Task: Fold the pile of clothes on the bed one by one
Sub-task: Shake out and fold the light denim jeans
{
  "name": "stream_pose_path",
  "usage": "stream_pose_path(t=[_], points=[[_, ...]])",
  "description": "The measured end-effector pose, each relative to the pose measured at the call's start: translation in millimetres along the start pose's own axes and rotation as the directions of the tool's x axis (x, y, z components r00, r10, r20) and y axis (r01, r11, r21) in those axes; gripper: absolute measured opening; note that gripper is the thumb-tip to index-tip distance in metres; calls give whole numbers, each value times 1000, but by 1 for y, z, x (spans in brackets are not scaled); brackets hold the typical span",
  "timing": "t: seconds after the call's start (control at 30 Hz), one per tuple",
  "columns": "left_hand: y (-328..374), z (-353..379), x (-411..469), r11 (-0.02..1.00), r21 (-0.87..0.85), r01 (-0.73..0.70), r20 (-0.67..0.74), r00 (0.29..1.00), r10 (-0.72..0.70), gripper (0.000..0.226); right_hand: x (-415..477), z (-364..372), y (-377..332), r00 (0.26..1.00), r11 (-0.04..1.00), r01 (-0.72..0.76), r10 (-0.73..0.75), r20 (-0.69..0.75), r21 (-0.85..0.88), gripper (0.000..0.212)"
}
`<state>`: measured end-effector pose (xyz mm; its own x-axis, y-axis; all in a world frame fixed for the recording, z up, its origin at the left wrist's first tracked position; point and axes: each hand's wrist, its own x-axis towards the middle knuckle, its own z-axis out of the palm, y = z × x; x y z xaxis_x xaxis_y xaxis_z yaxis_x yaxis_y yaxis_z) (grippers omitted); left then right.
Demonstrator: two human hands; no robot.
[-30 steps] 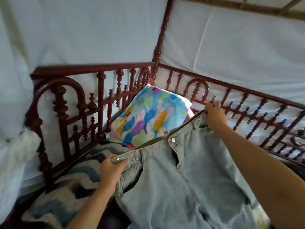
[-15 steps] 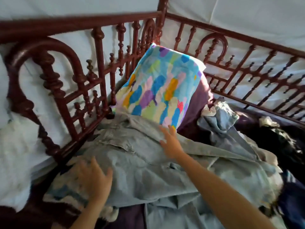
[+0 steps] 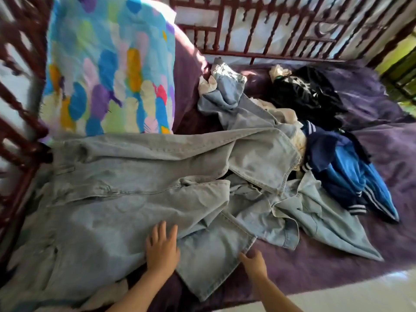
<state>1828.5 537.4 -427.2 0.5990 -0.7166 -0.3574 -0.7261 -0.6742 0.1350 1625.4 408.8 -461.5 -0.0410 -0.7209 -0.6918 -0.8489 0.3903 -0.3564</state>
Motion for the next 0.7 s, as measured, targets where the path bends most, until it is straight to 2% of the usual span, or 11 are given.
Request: stream_pose_path(t=[0.1, 0.17, 0.23, 0.3, 0.37, 0.47, 0.53, 0.6, 0.67, 0.7], points=[[-13, -1, 3, 999, 19, -35, 12, 999, 35, 67, 6, 13, -6, 992, 983, -117, 123, -39, 141, 48], [-24, -4, 1, 1000, 12, 9, 15, 1000, -9, 54, 11, 18, -12, 980, 955, -183, 197, -37, 233, 51], [-32, -1, 5, 999, -34, 20, -18, 1000, -21, 39, 13, 17, -17, 974, 905, -205, 227, -15, 373, 38], [-36, 0, 11, 997, -74, 36, -54, 998, -41, 32, 13, 11, -20, 978, 874, -189, 211, 1, 448, 13], [-36, -5, 18, 996, -71, 53, -37, 998, -56, 31, 15, 1, -24, 991, 862, -110, 134, -13, 494, 21], [-31, -12, 24, 989, -96, 115, -44, 992, -120, 26, 19, -38, -43, 989, 852, 131, -79, -123, 507, 11], [-22, -16, 21, 970, -155, 188, -92, 975, -204, 23, 28, -85, -54, 950, 843, 284, -182, -255, 457, 9], [-13, -18, 18, 948, -197, 248, -132, 952, -277, 21, 43, -147, -56, 895, 841, 372, -213, -392, 392, 6], [-3, -16, 16, 953, -188, 237, -164, 949, -268, 26, 64, -217, -46, 824, 872, 410, -228, -519, 268, 9], [6, -13, 15, 958, -184, 219, -148, 958, -247, 35, 77, -252, -37, 795, 900, 390, -224, -564, 193, 13]])
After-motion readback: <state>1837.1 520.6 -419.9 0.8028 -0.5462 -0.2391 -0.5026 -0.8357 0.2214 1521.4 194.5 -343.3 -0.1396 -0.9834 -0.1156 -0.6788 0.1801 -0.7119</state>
